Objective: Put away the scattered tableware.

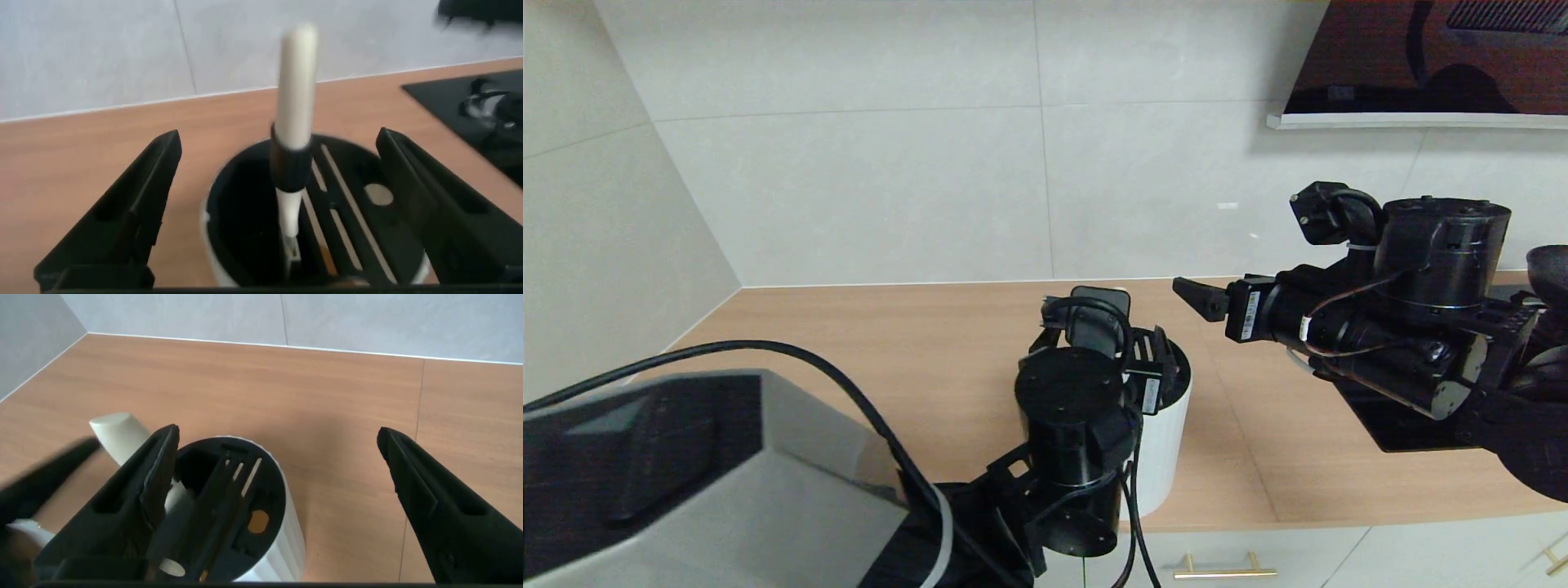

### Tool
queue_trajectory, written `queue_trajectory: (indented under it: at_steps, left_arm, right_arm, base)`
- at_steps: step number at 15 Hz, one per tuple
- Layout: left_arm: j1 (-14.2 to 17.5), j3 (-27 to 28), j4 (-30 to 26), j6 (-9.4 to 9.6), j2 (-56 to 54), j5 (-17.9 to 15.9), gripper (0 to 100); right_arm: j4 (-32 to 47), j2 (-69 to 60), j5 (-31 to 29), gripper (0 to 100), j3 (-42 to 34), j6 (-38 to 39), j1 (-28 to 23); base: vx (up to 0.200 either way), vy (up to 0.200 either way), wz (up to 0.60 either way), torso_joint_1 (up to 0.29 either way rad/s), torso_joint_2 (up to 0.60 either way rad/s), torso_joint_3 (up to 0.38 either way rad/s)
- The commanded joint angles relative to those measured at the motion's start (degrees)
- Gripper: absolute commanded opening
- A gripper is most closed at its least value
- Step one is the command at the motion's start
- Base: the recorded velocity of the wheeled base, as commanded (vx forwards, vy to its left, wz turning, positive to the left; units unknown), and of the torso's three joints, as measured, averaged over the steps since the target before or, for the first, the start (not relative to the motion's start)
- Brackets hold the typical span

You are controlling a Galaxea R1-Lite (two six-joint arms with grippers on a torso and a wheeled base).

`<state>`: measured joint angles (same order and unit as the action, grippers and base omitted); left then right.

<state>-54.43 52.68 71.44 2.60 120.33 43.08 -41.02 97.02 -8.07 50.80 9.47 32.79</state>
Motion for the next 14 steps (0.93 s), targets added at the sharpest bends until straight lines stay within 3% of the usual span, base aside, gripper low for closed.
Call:
queue_trajectory:
  at_steps: [1, 3, 4, 6, 8, 9, 10, 12, 13, 14]
  left_arm:
    - [0.6, -10.7, -0.2, 0.04, -14.5, -10.2, 100]
    - [2.8, -16.5, -3.6, 0.30, -25.1, -20.0, 100]
    - [4.1, -17.0, -6.9, 0.30, -29.0, -21.8, 100]
    - [8.9, -18.0, -13.2, -0.84, -39.1, -22.3, 100]
    - [12.1, -19.4, -18.5, -4.53, -48.4, -22.3, 100]
    - [12.5, -19.6, -20.2, -5.23, -50.2, -22.3, 100]
    - [13.8, -20.2, -27.8, -7.43, -58.1, -22.3, 100]
    - [18.0, -20.4, -37.2, -7.69, -67.2, -22.4, 100]
    - [18.0, -20.4, -37.2, -7.69, -67.2, -22.4, 100]
    - [22.5, -19.6, -49.9, -7.69, -79.5, -24.3, 100]
  right_arm:
    - [0.0, -0.3, 0.0, 100, 0.0, 0.0, 0.0]
    - [0.0, -0.6, -0.3, 100, 0.4, -0.3, 0.0]
    - [0.0, -1.1, -0.3, 100, 0.4, -1.6, 0.0]
    - [0.0, -3.1, -0.6, 100, -0.6, -6.9, -0.3]
    - [0.0, -6.1, -0.7, 100, -1.7, -7.2, -0.3]
    - [0.0, -6.6, -0.7, 100, -1.8, -7.2, -0.3]
    - [0.0, -9.7, -0.7, 100, -3.2, -7.3, -0.4]
    - [0.0, -14.9, -0.6, 100, -6.7, -7.3, -1.9]
    - [0.0, -14.9, -0.6, 100, -6.7, -7.3, -1.9]
    - [0.0, -24.3, -0.7, 100, -11.6, -7.2, -3.7]
  base:
    - [0.000, 0.000, 0.00, 0.000, 0.00, 0.000]
    - [0.000, 0.000, 0.00, 0.000, 0.00, 0.000]
    - [0.000, 0.000, 0.00, 0.000, 0.00, 0.000]
    - [0.000, 0.000, 0.00, 0.000, 0.00, 0.000]
    - [0.000, 0.000, 0.00, 0.000, 0.00, 0.000]
    - [0.000, 0.000, 0.00, 0.000, 0.00, 0.000]
    - [0.000, 0.000, 0.00, 0.000, 0.00, 0.000]
    - [0.000, 0.000, 0.00, 0.000, 0.00, 0.000]
    - [0.000, 0.000, 0.00, 0.000, 0.00, 0.000]
    - [0.000, 0.000, 0.00, 0.000, 0.00, 0.000]
